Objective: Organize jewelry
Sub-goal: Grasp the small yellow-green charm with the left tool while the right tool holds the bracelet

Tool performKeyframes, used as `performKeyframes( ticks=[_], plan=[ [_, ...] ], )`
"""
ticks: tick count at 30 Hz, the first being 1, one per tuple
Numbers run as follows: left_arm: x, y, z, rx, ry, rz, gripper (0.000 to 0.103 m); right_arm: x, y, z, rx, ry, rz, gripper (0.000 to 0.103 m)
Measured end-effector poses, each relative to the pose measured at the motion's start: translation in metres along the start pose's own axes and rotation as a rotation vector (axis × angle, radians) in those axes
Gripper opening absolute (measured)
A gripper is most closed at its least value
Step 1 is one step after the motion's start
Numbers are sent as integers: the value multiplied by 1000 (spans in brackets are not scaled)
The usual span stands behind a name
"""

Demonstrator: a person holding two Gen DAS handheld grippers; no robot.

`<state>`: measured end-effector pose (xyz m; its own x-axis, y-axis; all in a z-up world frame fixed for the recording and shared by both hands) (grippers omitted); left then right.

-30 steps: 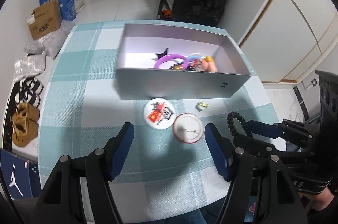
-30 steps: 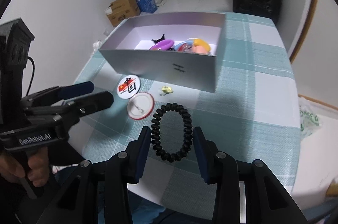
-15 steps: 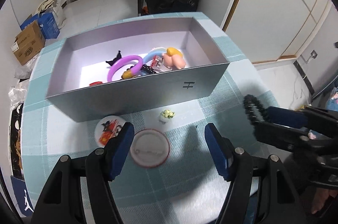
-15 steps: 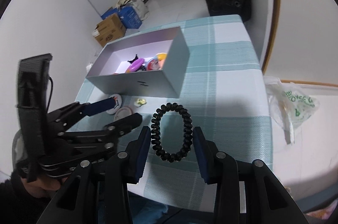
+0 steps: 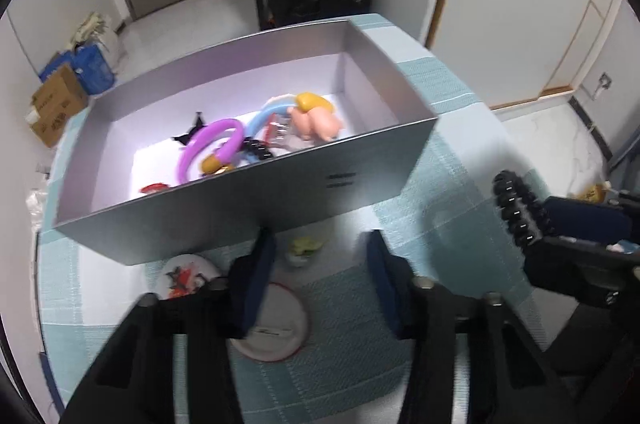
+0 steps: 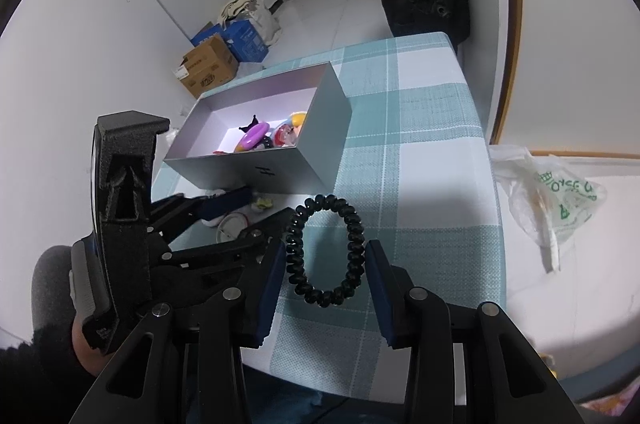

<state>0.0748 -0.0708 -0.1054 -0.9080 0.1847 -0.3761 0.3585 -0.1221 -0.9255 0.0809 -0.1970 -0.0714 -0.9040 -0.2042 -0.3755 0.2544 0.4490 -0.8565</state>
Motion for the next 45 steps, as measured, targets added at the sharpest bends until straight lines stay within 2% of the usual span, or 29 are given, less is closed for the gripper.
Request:
performKeyframes(
  ticks=[2,4,6,10,23,34,45],
  plan=[
    [-3,1,6,8,16,-3,18,0,-1,1,-4,6,3,40],
    [-2,0,13,18,45,-2,9,0,-2,3,-5,12,7,40],
    [-1,-2,16,11,62,-1,9,0,-3,4,-9,18,9,40],
    [-1,-6,14,88,38,-14,9,0,-3,2,-7,13,12,40],
    [-3,-44,20,253,7,44,9,-3,-4,3,2,22,30,40],
    [-18,-88,0,307,-54,158,9,-15,-5,-13,-7,-7,55,40],
    [-42,-92,-31,344,-150,203,9,-49,-15,-42,-62,-69,130,40]
  ],
)
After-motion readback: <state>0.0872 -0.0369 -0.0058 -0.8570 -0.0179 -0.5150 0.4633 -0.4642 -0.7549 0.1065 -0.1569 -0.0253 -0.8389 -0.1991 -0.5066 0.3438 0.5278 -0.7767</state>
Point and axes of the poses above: each gripper's, at about its wrist camera, not at the fingertips, and y roughly the way its jaws point, z to its right, x to its underside, the point moved 6 cm from there along y, roughly the way its jaws point, and after that the axes turned 8 degrees about -z, right-handed, at the moved point
